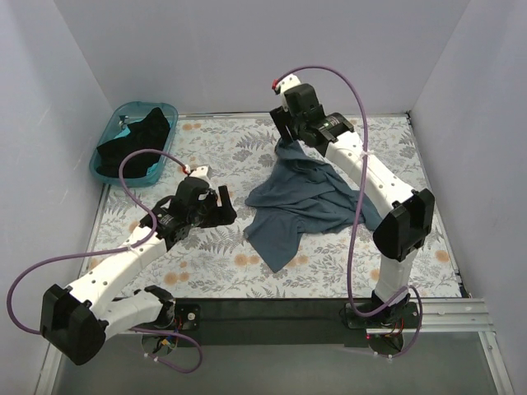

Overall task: Fold and stack the t-shirts
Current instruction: Flatten the tshirt out

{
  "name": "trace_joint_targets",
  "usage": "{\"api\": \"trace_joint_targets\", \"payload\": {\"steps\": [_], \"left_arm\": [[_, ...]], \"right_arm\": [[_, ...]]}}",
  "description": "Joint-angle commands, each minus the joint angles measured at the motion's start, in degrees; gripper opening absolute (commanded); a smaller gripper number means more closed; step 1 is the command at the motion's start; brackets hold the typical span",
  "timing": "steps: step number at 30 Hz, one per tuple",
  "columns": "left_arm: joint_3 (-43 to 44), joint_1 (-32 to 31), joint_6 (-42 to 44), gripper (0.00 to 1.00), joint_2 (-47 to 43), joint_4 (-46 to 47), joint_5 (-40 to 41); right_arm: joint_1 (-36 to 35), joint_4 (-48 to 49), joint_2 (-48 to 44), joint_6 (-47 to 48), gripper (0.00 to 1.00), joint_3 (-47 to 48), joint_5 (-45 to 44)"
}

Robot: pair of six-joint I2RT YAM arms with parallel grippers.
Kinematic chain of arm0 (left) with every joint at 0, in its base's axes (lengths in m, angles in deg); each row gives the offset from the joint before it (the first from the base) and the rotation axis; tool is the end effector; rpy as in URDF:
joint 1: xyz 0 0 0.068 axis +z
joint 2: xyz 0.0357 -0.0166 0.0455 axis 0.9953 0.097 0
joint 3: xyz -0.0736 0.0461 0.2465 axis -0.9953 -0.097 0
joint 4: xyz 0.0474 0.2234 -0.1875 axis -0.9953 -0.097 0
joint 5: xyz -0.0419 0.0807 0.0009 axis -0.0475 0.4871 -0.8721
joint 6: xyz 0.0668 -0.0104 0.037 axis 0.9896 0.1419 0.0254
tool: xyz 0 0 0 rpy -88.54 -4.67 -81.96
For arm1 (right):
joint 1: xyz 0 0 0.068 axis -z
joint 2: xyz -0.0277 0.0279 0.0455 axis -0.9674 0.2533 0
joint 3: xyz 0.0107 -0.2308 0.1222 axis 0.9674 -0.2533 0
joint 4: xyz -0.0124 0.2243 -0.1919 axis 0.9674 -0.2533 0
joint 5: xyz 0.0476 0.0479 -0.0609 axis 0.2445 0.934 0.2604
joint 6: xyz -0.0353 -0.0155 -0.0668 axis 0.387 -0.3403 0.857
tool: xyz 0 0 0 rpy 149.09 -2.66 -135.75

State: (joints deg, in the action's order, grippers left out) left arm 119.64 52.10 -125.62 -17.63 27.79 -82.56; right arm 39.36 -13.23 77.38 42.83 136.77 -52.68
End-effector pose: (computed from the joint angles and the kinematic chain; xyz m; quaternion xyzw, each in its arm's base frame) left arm 0.2409 -0.1464 0.2251 -0.3082 0.8677 -0.2791 0.2726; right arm 0.4066 0.2604 0.3776 -0.2061 0.8216 -0.0593 0.5282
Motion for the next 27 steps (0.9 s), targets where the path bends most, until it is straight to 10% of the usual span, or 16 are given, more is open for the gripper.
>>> {"api": "trace_joint_targets", "payload": {"steps": [1,15,27], "left_arm": [[-2.2,0.2,-2.2,0.67,0.7,2.1,-7.1],[-5.3,-2.0,-8.4,0.69,16.0,13.4,-14.7],[-0.2,-5.9,-7.7,0.48,30.6,17.4,-13.3]], "right_arm": [[0.9,-0.5,-4.9,-0.4,0.68,-4.4,-2.9],[9.2,5.3,-33.0,-17.0,0.62,-55.9,18.0],[9.8,8.8,-42.6,-21.1,0.64,-70.0,21.8]]}}
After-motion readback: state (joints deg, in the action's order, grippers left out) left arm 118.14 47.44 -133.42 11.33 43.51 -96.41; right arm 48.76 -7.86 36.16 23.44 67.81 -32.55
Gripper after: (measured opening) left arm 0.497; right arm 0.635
